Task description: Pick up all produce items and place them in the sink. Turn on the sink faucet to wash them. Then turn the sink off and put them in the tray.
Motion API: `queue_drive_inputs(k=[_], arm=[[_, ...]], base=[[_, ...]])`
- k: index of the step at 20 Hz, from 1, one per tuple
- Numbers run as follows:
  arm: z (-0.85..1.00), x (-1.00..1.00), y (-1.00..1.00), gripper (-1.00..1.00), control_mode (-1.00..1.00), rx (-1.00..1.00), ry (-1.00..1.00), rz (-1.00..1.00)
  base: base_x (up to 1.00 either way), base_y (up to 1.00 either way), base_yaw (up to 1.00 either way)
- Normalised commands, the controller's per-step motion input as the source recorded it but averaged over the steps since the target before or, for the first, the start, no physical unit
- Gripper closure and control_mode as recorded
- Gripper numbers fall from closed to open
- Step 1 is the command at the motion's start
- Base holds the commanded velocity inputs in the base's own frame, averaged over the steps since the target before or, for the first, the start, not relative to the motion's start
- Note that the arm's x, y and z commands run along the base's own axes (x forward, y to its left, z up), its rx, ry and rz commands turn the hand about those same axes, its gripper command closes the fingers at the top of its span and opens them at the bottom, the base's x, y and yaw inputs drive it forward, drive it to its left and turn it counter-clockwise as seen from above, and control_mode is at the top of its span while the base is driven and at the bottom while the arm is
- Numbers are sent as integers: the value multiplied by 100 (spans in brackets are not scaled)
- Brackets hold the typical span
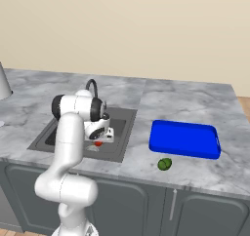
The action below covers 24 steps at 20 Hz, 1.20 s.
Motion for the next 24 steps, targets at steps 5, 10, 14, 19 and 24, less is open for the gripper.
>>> queue_drive_inputs(k=[5,10,14,19,24], arm=[[-30,39,1,100,-100,0,0,0],[-28,37,2,100,-100,0,0,0],[-27,8,6,100,-100,0,0,0],[-24,-4,0,-100,-100,0,-1,0],[3,-15,0,-100,-100,0,-12,0]], base=[[0,0,0],[0,0,0],[0,0,0],[0,0,0],[0,0,0]])
